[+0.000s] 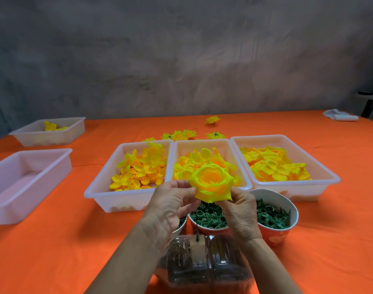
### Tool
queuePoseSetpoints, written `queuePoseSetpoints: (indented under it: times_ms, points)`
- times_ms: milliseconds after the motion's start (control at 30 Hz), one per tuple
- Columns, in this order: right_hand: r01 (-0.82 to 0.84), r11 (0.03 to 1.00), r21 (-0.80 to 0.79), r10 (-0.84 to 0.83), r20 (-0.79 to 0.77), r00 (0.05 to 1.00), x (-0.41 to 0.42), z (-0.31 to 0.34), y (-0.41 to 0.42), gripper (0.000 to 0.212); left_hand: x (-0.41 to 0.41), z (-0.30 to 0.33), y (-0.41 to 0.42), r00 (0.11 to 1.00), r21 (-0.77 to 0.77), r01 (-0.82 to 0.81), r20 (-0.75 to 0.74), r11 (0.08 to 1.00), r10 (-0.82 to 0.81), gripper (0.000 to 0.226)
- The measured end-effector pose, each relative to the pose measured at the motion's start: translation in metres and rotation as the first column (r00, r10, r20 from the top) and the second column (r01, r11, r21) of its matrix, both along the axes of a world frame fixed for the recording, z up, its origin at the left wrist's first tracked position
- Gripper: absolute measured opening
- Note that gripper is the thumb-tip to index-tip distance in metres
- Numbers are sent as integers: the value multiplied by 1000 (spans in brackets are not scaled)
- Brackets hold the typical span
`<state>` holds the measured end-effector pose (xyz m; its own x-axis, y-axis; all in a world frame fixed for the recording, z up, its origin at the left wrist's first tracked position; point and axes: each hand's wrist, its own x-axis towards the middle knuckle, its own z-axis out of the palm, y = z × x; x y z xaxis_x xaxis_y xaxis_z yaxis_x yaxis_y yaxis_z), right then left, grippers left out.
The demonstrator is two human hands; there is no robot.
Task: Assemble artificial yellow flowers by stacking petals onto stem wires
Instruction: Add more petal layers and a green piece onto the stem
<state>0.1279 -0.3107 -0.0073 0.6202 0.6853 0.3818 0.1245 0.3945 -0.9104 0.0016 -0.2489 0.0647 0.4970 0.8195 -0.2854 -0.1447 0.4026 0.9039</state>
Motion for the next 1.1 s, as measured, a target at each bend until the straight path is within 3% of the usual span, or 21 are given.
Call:
queuePoseSetpoints:
  times_ms: [133, 333, 700, 900, 1100]
  points:
    - [12, 1000, -18, -12, 23, 1000, 0, -1, -1, 23, 1, -2, 0, 997, 69, -76, -25, 995, 78, 14]
    - [51, 997, -52, -49, 44, 998, -1, -4, 3, 12, 0, -3, 2, 988, 134, -153, -15, 979, 156, 15]
    - [96, 995, -25, -95, 32, 995, -2, -6, 4, 14, -4, -2, -3, 998, 25, -57, 13, 998, 56, 10]
    - [114, 992, -49, -112, 49, 993, -2, -7, 4, 12, -6, -2, -6, 998, 12, 60, -28, 998, -60, 29]
    - [139, 989, -42, -135, 90, 987, -2, -7, 3, 15, -4, -4, -3, 1000, 4, 18, -13, 1000, -18, 33]
